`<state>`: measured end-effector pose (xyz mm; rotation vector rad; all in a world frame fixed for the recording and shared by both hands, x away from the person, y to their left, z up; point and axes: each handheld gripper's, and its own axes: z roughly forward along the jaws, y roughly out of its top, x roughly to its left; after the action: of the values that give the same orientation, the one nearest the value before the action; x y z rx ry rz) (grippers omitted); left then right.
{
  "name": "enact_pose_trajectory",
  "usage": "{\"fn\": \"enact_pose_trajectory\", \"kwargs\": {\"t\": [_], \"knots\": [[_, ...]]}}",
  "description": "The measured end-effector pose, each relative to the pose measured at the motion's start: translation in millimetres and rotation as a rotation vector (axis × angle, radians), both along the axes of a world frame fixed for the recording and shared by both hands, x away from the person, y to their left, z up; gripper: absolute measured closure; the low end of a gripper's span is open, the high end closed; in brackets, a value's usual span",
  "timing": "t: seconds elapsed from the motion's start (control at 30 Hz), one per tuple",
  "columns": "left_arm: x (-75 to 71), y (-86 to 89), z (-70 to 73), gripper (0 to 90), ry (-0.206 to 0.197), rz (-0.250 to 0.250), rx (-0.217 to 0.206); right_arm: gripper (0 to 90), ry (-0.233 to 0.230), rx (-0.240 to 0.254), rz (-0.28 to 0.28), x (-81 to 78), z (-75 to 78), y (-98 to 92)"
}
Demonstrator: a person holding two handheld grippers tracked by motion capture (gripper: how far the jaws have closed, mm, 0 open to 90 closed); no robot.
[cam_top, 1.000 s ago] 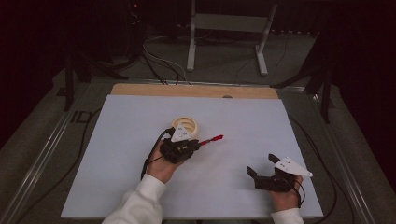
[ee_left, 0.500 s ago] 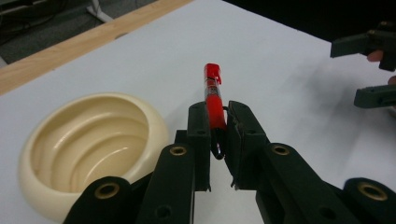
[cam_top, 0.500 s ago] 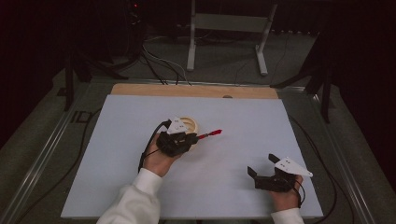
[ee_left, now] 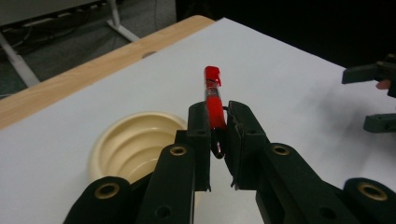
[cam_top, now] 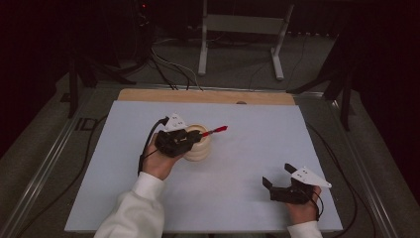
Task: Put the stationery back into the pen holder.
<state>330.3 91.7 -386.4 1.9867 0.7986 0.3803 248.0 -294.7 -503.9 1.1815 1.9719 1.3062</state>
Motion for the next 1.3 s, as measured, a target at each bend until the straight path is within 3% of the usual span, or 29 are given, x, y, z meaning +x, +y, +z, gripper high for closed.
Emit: {"fn": "enact_pose_trajectory", "kwargs": {"t": [0.4, 1.3], "knots": [[1.3, 20.2, 9.0, 81.2, -0.006, 0.035, 0.006, 0.4, 0.002, 0.0, 0.0, 0.2, -0.2, 0.2], [2.1, 42.1, 9.6, 81.2, 0.021, 0.068, 0.049, 0.4, 0.004, -0.004, 0.0, 0.3, -0.5, 0.5]]}}
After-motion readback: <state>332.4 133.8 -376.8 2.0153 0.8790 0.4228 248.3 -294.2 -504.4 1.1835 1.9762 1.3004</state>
